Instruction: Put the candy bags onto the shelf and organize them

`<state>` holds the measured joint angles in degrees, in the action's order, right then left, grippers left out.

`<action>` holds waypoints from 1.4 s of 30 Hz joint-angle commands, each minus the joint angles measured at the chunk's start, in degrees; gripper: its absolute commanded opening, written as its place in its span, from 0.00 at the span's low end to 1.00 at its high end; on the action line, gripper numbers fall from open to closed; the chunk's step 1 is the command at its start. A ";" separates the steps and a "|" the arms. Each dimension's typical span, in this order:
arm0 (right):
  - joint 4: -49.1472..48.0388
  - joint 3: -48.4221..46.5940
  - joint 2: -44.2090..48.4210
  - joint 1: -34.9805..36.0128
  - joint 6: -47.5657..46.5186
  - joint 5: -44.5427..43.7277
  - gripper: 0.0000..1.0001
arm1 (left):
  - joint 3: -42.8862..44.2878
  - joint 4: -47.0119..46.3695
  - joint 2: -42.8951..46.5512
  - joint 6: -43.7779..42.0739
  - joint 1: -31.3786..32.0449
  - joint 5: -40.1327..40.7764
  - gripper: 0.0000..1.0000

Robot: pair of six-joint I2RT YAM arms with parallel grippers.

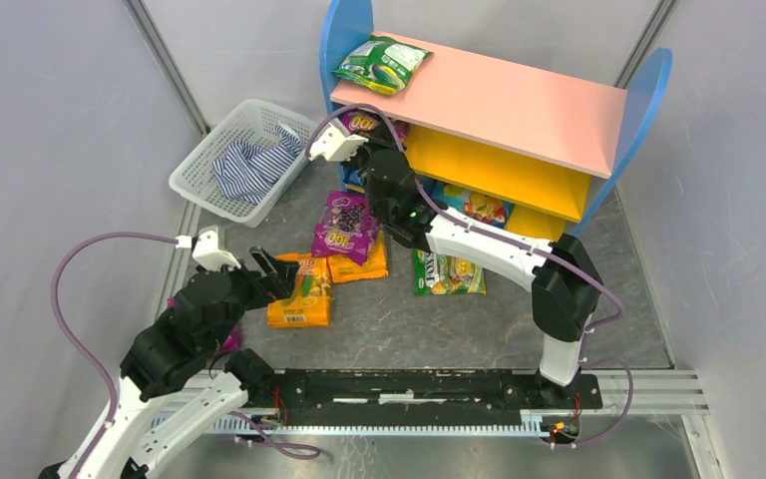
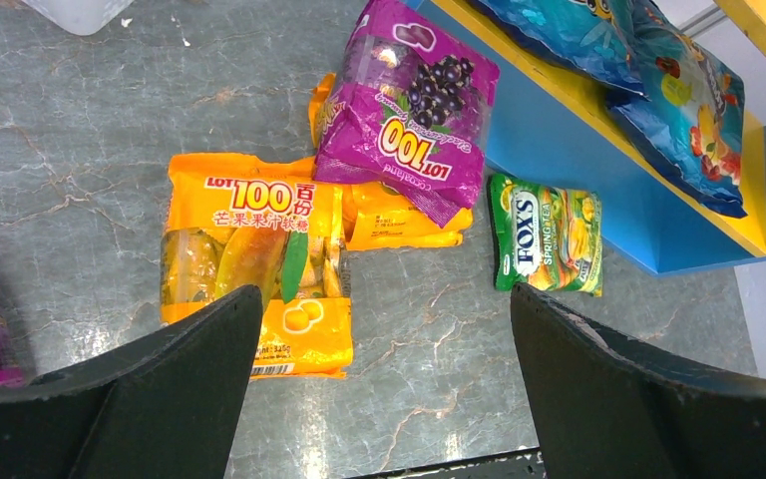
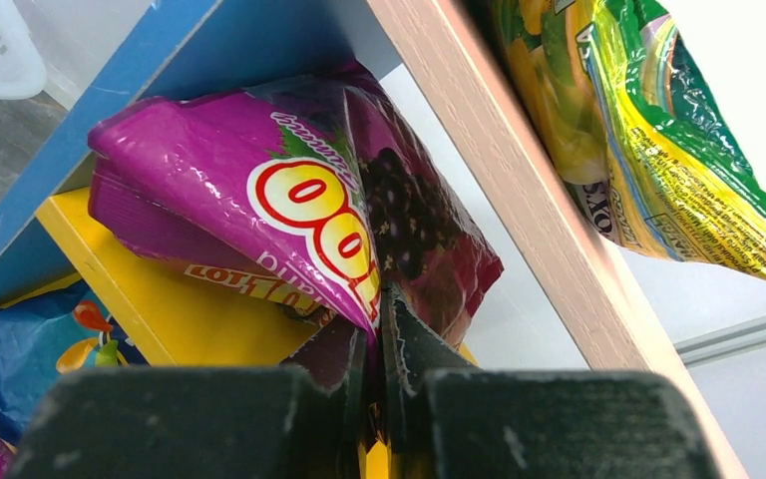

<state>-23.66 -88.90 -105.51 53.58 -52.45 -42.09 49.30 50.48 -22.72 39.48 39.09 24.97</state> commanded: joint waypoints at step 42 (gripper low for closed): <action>13.79 1.45 7.90 -1.09 10.33 13.77 0.41 | -0.08 -1.66 -0.04 0.07 0.11 1.44 1.00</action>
<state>-11.60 -88.23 -101.10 50.09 -44.47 -27.81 49.30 50.50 -22.24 39.48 39.09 25.21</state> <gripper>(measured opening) 0.336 0.997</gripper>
